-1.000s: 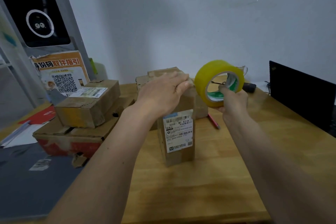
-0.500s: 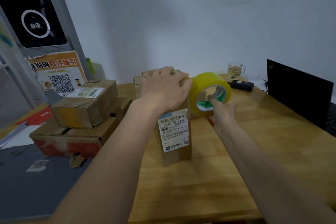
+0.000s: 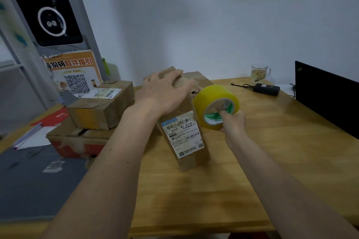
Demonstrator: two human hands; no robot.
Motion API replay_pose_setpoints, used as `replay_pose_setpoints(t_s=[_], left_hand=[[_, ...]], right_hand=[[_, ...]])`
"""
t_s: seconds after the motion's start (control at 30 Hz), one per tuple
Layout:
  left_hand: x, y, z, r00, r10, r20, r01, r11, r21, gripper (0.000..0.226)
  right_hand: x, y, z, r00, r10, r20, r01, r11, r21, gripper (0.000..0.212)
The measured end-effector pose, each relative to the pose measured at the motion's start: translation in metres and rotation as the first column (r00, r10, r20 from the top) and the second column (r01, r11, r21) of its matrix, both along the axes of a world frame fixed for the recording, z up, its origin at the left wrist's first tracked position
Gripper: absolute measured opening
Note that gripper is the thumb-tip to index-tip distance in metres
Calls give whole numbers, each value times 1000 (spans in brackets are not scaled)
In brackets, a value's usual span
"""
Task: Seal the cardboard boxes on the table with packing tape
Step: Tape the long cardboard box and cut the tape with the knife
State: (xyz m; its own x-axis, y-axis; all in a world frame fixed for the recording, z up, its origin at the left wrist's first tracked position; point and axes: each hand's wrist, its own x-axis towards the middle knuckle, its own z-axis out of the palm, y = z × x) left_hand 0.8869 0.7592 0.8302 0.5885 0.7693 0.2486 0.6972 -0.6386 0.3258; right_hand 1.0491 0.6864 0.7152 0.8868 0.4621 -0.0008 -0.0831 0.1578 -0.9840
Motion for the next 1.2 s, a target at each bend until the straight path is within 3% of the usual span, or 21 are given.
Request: replay_pose_setpoints(t_s=[0.17, 0.3, 0.4, 0.5, 0.6, 0.7, 0.73, 0.8, 0.83, 0.87, 0.93, 1.03, 1.2], left_hand=[[-11, 5, -9, 986, 44, 164, -50, 998, 34, 62], [-17, -1, -23, 923, 72, 378, -54, 997, -58, 73], [-16, -7, -49, 828, 115, 550, -1, 979, -203, 69], [-15, -14, -86, 678, 174, 714, 89, 945, -314, 65], [-11, -23, -119, 601, 221, 768, 181, 898, -400, 61], [-13, -24, -145, 633, 279, 722, 173, 858, -483, 52], [-15, -21, -149, 680, 275, 679, 104, 881, -461, 51], [-22, -14, -148, 800, 171, 575, -40, 972, -233, 56], [-24, -9, -146, 841, 64, 537, -9, 995, -103, 60], [-24, -5, -143, 867, -47, 496, 92, 993, -67, 63], [-21, 0, -137, 915, -197, 352, 266, 951, -160, 72], [-14, 3, -147, 976, -208, 67, 213, 975, -68, 80], [-12, 7, -149, 989, -144, 36, 147, 987, -70, 81]], right_hand=[[-1, 0, 8, 990, -10, 141, 17, 999, -51, 9], [6, -6, 21, 959, -44, 279, 50, 999, -13, 32], [14, -12, 30, 887, -73, 456, 103, 994, -42, 21], [19, -16, 38, 794, -32, 607, 123, 986, -110, 23], [17, -14, 31, 843, -31, 537, 130, 981, -147, 12], [6, -10, 14, 952, 47, 303, 17, 979, -204, 10], [2, -8, 8, 948, 97, 302, -26, 973, -230, 11], [-4, -2, 2, 923, 180, 339, -99, 965, -243, 11], [-7, 1, 1, 917, 198, 347, -122, 965, -231, 12], [-8, 3, 0, 915, 202, 348, -132, 968, -214, 11], [-9, 5, -1, 922, 177, 345, -115, 975, -192, 11], [-7, 4, -2, 894, 206, 398, -125, 967, -221, 13], [22, -10, 14, 832, 194, 519, -10, 942, -336, 28]])
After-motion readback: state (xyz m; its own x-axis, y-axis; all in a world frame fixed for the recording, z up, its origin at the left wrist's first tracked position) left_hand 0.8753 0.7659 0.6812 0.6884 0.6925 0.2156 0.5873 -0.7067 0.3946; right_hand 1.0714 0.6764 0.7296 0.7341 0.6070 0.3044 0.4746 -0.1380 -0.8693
